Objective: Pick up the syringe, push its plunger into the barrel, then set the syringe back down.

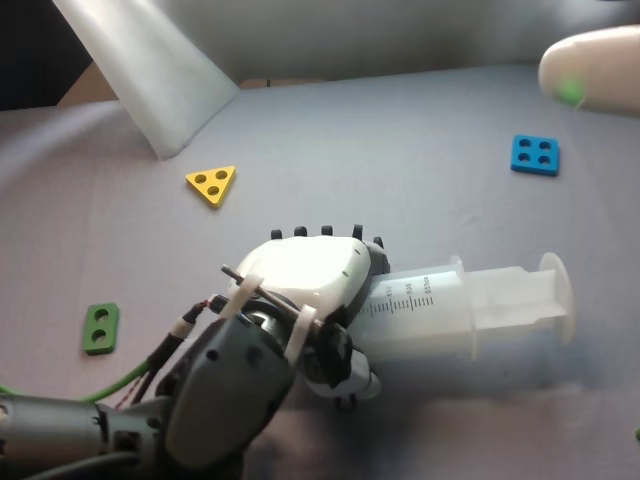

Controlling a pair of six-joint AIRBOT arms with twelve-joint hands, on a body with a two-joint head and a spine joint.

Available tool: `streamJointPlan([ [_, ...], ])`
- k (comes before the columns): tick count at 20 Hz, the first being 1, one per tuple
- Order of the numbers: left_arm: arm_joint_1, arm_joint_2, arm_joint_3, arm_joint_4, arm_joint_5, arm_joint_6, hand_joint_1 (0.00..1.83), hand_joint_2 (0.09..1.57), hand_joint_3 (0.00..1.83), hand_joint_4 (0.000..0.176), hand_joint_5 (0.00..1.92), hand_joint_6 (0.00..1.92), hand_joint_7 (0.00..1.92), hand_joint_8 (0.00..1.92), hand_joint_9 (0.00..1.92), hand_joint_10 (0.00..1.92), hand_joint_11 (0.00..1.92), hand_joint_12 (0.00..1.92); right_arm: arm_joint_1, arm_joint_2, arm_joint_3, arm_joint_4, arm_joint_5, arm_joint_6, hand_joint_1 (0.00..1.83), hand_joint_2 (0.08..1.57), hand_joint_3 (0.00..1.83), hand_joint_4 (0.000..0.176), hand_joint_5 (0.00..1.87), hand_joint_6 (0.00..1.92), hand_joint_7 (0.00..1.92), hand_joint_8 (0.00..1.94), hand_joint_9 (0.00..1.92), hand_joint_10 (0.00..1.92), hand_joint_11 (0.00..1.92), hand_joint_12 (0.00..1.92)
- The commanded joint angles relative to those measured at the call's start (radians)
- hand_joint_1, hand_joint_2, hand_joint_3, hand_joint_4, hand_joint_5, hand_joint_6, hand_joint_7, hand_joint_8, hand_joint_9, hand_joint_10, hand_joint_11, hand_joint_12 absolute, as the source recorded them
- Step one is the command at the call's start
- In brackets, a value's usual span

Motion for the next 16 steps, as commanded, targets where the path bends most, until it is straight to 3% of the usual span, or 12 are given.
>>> streamJointPlan([
  [1, -0.014, 0.009, -0.006, 0.052, -0.036, -0.01, 1.39, 1.07, 0.0, 0.0, 0.97, 0.8, 1.13, 0.74, 1.03, 1.05, 0.96, 0.76, -0.001, 0.002, -0.002, -0.003, -0.069, 0.081, 0.0, 1.34, 0.0, 0.0, 0.19, 0.01, 0.17, 0.0, 0.12, 0.0, 0.0, 0.31],
  [5, -0.053, 0.056, -0.018, 0.048, -0.006, -0.01, 1.39, 1.08, 0.0, 0.0, 0.91, 0.93, 1.09, 0.8, 1.02, 1.06, 0.97, 0.64, -0.046, 0.02, -0.002, -0.003, -0.113, 0.447, 0.0, 1.33, 0.0, 0.0, 0.18, 0.0, 0.16, 0.0, 0.1, 0.0, 0.0, 0.3],
  [13, -0.143, 0.141, -0.037, 0.015, 0.034, 0.005, 1.39, 1.09, 0.0, 0.0, 0.9, 0.99, 1.08, 0.8, 1.03, 1.04, 0.99, 0.49, -0.143, 0.048, -0.023, -0.004, -0.109, 0.746, 0.0, 1.33, 0.0, 0.0, 0.18, 0.0, 0.16, 0.0, 0.11, 0.0, 0.0, 0.28],
  [16, -0.174, 0.165, -0.04, 0.003, 0.051, 0.014, 1.39, 1.08, 0.0, 0.0, 0.91, 0.97, 1.09, 0.77, 1.05, 1.0, 1.02, 0.45, -0.154, 0.048, -0.035, -0.004, -0.192, 0.816, 0.0, 1.33, 0.0, 0.0, 0.19, 0.0, 0.16, 0.0, 0.11, 0.0, 0.0, 0.28],
])
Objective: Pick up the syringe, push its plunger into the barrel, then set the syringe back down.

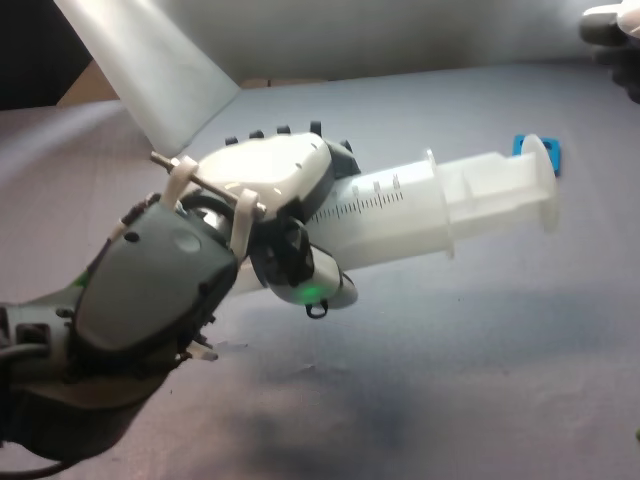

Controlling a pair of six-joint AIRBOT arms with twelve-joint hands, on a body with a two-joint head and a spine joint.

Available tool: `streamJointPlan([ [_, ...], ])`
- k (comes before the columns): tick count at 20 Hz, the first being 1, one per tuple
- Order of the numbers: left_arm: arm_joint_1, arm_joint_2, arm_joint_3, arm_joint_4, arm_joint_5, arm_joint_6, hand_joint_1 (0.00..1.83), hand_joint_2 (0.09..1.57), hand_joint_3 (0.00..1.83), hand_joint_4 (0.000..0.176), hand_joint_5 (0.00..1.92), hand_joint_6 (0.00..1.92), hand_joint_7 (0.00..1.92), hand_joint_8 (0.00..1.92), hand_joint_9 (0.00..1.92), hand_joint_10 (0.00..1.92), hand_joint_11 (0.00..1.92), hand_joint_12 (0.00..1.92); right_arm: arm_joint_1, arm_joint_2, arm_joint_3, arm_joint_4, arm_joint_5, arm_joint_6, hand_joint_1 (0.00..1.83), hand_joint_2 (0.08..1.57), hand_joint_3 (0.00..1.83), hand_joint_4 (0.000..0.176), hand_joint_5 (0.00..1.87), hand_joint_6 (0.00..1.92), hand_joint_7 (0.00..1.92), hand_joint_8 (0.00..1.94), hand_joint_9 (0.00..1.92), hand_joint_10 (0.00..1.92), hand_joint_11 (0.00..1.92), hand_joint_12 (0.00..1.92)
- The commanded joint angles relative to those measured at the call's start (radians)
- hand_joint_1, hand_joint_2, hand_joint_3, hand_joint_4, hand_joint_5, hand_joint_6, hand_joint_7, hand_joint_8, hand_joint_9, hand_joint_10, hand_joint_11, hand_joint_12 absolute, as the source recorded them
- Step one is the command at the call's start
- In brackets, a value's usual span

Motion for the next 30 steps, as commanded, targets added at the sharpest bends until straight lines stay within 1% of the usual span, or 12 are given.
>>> streamJointPlan([
  [1, -0.021, 0.009, -0.006, 0.067, -0.044, -0.004, 1.39, 1.08, 0.0, 0.0, 0.91, 0.95, 1.1, 0.77, 1.05, 1.02, 1.03, 0.45, 0.007, 0.002, -0.007, -0.022, -0.027, 0.023, 0.0, 1.33, 0.0, 0.0, 0.18, 0.0, 0.17, 0.0, 0.12, 0.01, 0.0, 0.28],
  [3, -0.034, 0.021, -0.012, 0.063, -0.039, -0.003, 1.39, 1.08, 0.0, 0.0, 0.92, 0.91, 1.1, 0.78, 1.04, 1.03, 1.05, 0.45, 0.004, 0.001, -0.014, -0.022, -0.062, 0.069, 0.0, 1.33, 0.0, 0.0, 0.18, 0.0, 0.17, 0.0, 0.12, 0.0, 0.0, 0.28],
  [4, -0.046, 0.028, -0.017, 0.058, -0.029, 0.003, 1.39, 1.08, 0.0, 0.0, 0.9, 0.93, 1.09, 0.79, 1.04, 1.04, 1.04, 0.45, -0.002, 0.001, -0.014, -0.022, -0.083, 0.114, 0.0, 1.33, 0.0, 0.0, 0.18, 0.0, 0.16, 0.0, 0.11, 0.0, 0.0, 0.28],
  [5, -0.053, 0.034, -0.021, 0.053, -0.026, 0.009, 1.39, 1.09, 0.0, 0.0, 0.89, 0.95, 1.08, 0.82, 1.03, 1.05, 1.03, 0.43, -0.005, 0.0, -0.014, -0.022, -0.092, 0.131, 0.0, 1.33, 0.0, 0.0, 0.17, 0.0, 0.15, 0.0, 0.1, 0.0, 0.0, 0.26],
  [7, -0.066, 0.046, -0.027, 0.045, -0.024, 0.012, 1.39, 1.09, 0.0, 0.0, 0.88, 0.97, 1.06, 0.83, 1.05, 1.03, 1.05, 0.44, -0.015, -0.003, -0.014, -0.022, -0.093, 0.141, 0.0, 1.32, 0.0, 0.0, 0.13, 0.0, 0.12, 0.0, 0.08, 0.0, 0.0, 0.19],
  [10, -0.088, 0.059, -0.031, 0.035, -0.006, 0.021, 1.38, 1.09, 0.0, 0.0, 0.9, 0.97, 1.06, 0.84, 1.02, 1.06, 1.03, 0.42, -0.054, -0.039, -0.011, -0.022, -0.177, 0.142, 0.0, 1.33, 0.0, 0.0, 0.09, 0.0, 0.08, 0.0, 0.05, 0.0, 0.0, 0.01],
  [12, -0.109, 0.066, -0.034, 0.021, -0.002, 0.034, 1.39, 1.08, 0.0, 0.0, 0.91, 0.97, 1.09, 0.8, 1.02, 1.04, 1.02, 0.42, -0.074, -0.074, 0.003, -0.023, -0.188, 0.151, 0.0, 1.33, 0.0, 0.0, 0.03, 0.0, 0.03, 0.0, 0.01, 0.0, 0.0, 0.0],
  [15, -0.13, 0.073, -0.036, 0.007, 0.002, 0.045, 1.39, 1.08, 0.0, 0.0, 0.91, 0.97, 1.1, 0.79, 1.02, 1.03, 1.02, 0.42, -0.084, -0.101, 0.017, -0.022, -0.189, 0.179, 0.0, 1.33, 0.0, 0.0, 0.02, 0.0, 0.02, 0.0, 0.0, 0.0, 0.0, 0.0],
  [16, -0.136, 0.075, -0.038, 0.002, 0.003, 0.049, 1.38, 1.09, 0.0, 0.0, 0.9, 1.0, 1.08, 0.81, 1.02, 1.04, 1.01, 0.42, -0.084, -0.117, 0.031, -0.022, -0.189, 0.194, 0.0, 1.33, 0.0, 0.0, 0.01, 0.0, 0.01, 0.0, 0.0, 0.0, 0.0, 0.0],
  [19, -0.145, 0.076, -0.041, -0.01, 0.004, 0.055, 1.38, 1.09, 0.0, 0.0, 0.9, 0.99, 1.08, 0.82, 1.01, 1.05, 1.0, 0.44, -0.071, -0.141, 0.057, -0.023, -0.189, 0.204, 0.0, 1.32, 0.0, 0.0, 0.03, 0.01, 0.02, 0.0, 0.0, 0.0, 0.0, 0.0],
  [24, -0.159, 0.076, -0.042, -0.023, 0.004, 0.066, 1.38, 1.09, 0.0, 0.0, 0.88, 1.0, 1.09, 0.8, 1.01, 1.05, 1.0, 0.44, -0.035, -0.16, 0.062, -0.04, -0.189, 0.205, 0.0, 1.31, 0.0, 0.0, 0.04, 0.01, 0.03, 0.01, 0.01, 0.0, 0.0, 0.0],
  [30, -0.165, 0.075, -0.045, -0.029, 0.005, 0.075, 1.38, 1.09, 0.0, 0.0, 0.87, 0.99, 1.06, 0.85, 1.02, 1.06, 1.02, 0.44, 0.006, -0.199, 0.066, -0.05, -0.182, 0.205, 0.0, 1.29, 0.0, 0.0, 0.05, 0.01, 0.03, 0.01, 0.01, 0.0, 0.0, 0.0],
])
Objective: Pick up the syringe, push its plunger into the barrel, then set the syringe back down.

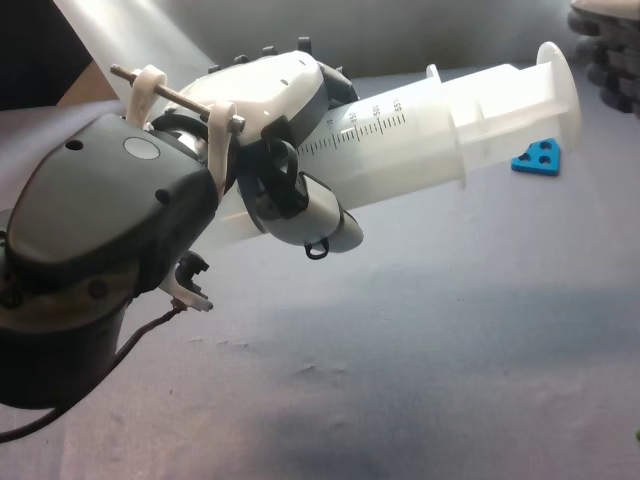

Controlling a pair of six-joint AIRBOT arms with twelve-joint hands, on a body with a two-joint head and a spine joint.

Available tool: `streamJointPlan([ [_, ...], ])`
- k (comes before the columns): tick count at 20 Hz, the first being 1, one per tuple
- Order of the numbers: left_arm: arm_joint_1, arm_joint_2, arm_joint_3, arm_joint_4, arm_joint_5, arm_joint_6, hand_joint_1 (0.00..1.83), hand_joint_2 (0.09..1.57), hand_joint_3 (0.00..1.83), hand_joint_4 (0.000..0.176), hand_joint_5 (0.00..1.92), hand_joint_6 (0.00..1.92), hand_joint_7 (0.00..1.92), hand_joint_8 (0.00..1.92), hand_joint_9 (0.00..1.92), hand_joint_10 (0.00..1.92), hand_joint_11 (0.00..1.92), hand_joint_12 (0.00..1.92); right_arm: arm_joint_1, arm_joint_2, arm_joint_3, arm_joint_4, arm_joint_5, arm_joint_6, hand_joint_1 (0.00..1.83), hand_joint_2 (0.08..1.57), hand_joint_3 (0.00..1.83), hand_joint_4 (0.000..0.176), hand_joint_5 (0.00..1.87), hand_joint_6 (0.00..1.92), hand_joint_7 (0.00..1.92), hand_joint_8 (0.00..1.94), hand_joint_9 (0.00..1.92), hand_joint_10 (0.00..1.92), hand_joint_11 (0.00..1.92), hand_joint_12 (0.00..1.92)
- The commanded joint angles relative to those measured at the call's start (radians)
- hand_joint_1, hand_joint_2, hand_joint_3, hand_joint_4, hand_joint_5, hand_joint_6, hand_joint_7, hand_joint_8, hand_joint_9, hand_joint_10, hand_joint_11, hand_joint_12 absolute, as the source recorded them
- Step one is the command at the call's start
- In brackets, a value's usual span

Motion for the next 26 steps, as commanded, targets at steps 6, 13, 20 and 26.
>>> streamJointPlan([
  [6, -0.02, 0.005, 0.011, 0.091, 0.063, 0.068, 1.39, 1.09, 0.0, 0.0, 0.9, 0.95, 1.07, 0.85, 1.04, 1.02, 1.05, 0.43, 0.017, -0.041, 0.007, -0.046, 0.023, 0.009, 0.0, 1.28, 0.0, 0.0, 0.06, 0.01, 0.05, 0.01, 0.01, 0.0, 0.0, 0.0],
  [13, -0.032, 0.011, 0.027, 0.105, 0.123, 0.125, 1.38, 1.1, 0.0, 0.0, 0.86, 1.01, 1.03, 0.89, 1.02, 1.06, 1.04, 0.39, 0.015, -0.054, 0.002, 0.116, 0.018, 0.009, 0.0, 1.29, 0.0, 0.0, 0.06, 0.01, 0.04, 0.0, 0.01, 0.0, 0.0, 0.0],
  [20, -0.038, 0.015, 0.056, 0.107, 0.112, 0.102, 1.39, 1.08, 0.0, 0.0, 0.89, 0.95, 1.08, 0.84, 1.06, 0.98, 1.08, 0.4, 0.063, -0.001, -0.081, 0.09, -0.082, 0.037, 0.0, 1.29, 0.0, 0.0, 0.07, 0.01, 0.05, 0.0, 0.01, 0.0, 0.0, 0.0],
  [26, -0.04, 0.014, 0.073, 0.075, 0.085, 0.128, 1.38, 1.09, 0.0, 0.0, 0.89, 0.99, 1.05, 0.86, 1.02, 1.06, 1.04, 0.37, 0.018, -0.05, -0.076, 0.091, -0.083, 0.046, 0.0, 1.29, 0.0, 0.0, 0.07, 0.01, 0.06, 0.0, 0.02, 0.0, 0.0, 0.0],
])
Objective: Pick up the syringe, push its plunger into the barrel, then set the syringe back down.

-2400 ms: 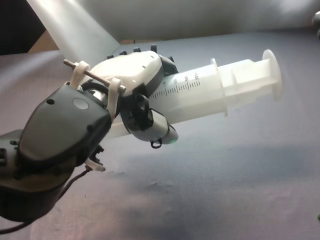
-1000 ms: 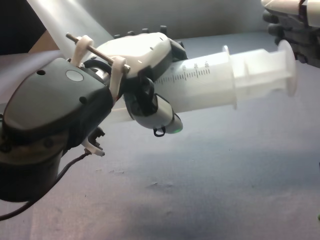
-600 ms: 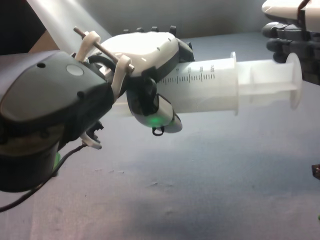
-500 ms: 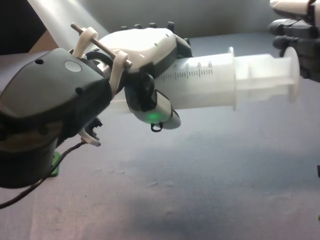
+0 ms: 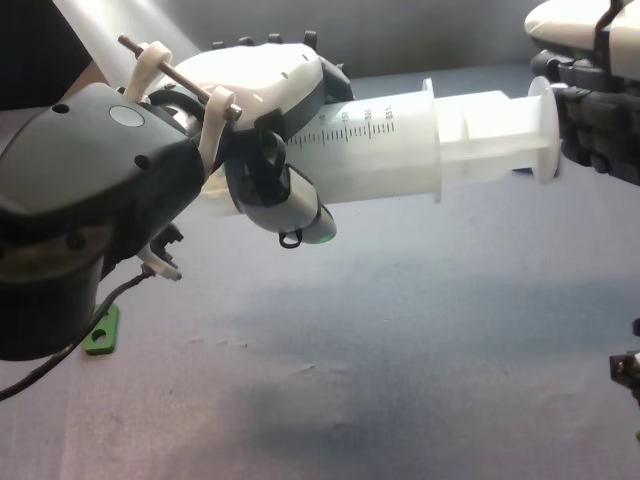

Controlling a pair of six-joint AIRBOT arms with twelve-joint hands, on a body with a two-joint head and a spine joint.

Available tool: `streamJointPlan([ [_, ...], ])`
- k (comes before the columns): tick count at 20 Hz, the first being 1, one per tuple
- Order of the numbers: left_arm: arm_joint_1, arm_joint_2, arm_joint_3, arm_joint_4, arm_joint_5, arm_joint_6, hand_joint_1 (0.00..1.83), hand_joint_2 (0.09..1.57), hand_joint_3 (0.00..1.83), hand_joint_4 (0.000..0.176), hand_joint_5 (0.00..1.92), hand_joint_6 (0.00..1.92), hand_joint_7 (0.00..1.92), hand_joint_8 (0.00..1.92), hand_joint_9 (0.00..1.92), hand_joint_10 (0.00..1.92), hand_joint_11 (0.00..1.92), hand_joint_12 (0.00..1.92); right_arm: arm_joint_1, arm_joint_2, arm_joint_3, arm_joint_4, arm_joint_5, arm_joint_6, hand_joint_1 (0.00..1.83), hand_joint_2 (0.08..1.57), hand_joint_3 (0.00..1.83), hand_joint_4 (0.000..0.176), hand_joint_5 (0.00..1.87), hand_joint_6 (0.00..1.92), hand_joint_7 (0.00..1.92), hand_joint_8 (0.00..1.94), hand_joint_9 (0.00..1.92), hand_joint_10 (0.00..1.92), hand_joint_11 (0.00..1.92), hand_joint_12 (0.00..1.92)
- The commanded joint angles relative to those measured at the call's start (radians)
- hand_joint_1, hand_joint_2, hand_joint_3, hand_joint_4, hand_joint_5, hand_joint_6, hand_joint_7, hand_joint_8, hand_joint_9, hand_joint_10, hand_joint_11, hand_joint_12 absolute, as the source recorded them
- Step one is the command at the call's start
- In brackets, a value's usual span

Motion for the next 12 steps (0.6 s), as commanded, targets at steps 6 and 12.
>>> streamJointPlan([
  [6, -0.029, 0.0, 0.002, 0.027, -0.074, 0.013, 1.38, 1.1, 0.0, 0.0, 0.87, 0.98, 1.05, 0.88, 1.01, 1.08, 1.05, 0.38, 0.012, -0.042, 0.0, -0.048, 0.058, 0.011, 0.0, 1.29, 0.0, 0.0, 0.04, 0.0, 0.02, 0.0, 0.0, 0.0, 0.0, 0.0],
  [12, -0.038, 0.003, 0.003, 0.015, -0.076, 0.013, 1.39, 1.09, 0.0, 0.0, 0.89, 0.95, 1.07, 0.85, 1.02, 1.06, 1.05, 0.4, 0.017, -0.091, 0.001, -0.048, 0.051, 0.028, 0.0, 1.3, 0.0, 0.0, 0.04, 0.0, 0.03, 0.0, 0.0, 0.0, 0.0, 0.0],
])
